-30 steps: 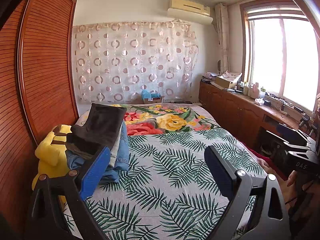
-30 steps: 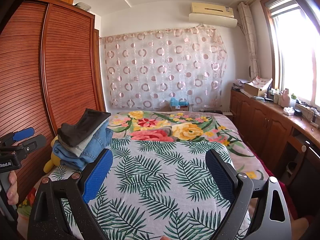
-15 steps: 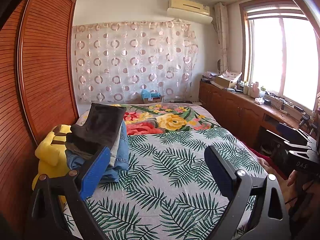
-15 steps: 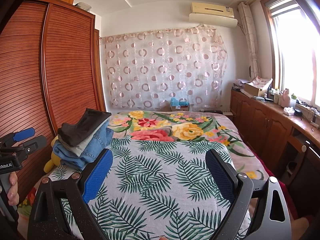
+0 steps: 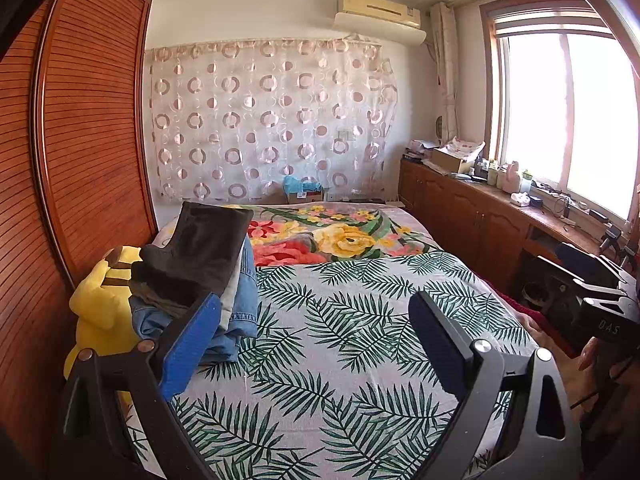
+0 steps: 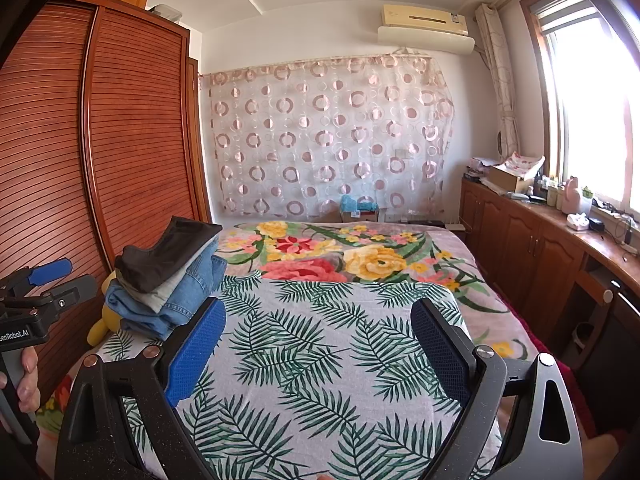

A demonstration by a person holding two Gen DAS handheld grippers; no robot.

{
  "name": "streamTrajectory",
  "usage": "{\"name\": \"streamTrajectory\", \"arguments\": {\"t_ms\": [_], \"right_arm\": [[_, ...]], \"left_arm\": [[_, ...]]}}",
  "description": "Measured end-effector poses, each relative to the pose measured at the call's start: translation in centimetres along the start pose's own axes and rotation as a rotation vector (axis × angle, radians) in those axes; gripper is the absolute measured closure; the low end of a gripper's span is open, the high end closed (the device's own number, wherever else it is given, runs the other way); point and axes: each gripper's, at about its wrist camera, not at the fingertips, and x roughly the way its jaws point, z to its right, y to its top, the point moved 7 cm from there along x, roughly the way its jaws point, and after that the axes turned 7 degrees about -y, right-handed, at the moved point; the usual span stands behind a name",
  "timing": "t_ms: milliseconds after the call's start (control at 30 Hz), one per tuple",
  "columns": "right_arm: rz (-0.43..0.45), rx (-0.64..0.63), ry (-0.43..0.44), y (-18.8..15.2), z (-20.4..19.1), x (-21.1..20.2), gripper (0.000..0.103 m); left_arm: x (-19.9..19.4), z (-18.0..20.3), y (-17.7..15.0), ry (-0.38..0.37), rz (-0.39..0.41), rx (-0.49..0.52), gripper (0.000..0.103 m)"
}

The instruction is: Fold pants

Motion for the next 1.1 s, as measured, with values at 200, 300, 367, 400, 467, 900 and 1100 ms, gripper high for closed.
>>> {"name": "streamTrajectory", "arguments": {"t_ms": [200,300,367,400,467,900,1100], "right_arm": [[-0.002,0.002,0.001,-0.13,0.07,0.06,0.009],[-0.001,0.001,0.000,-0.07,0.08,0.07,0.009],[-0.001,0.001,0.001,-0.14,0.13,0.06,0.009],[-0.001,0.001,0.001,-0.15,0.13,0.06,0.009],[0.000,0.001,0.000,-0.14,0.14,0.06,0.009],[0.003,0.003,0.002,-0.11,0.18,0.09,0.009],[0.003,0.003,0.004,-0.14,0.20,0.06,0.009]], "left_arm": [[-0.01,-0.02,-0.01,0.000,0.001,0.000,0.008],[-0.02,0.01,0.07,-0.001,0.001,0.001,0.008],[-0.02,0.02,0.07,-0.001,0.001,0.000,0.008],[0.04,0.02,0.06,-0.001,0.002,0.001,0.008],[0.10,0.00,0.06,-0.002,0.003,0.001,0.008],[0.07,0.02,0.03,-0.001,0.002,0.002,0.008],[0.14,0.00,-0.06,0.001,0.001,0.003,0.008]]}}
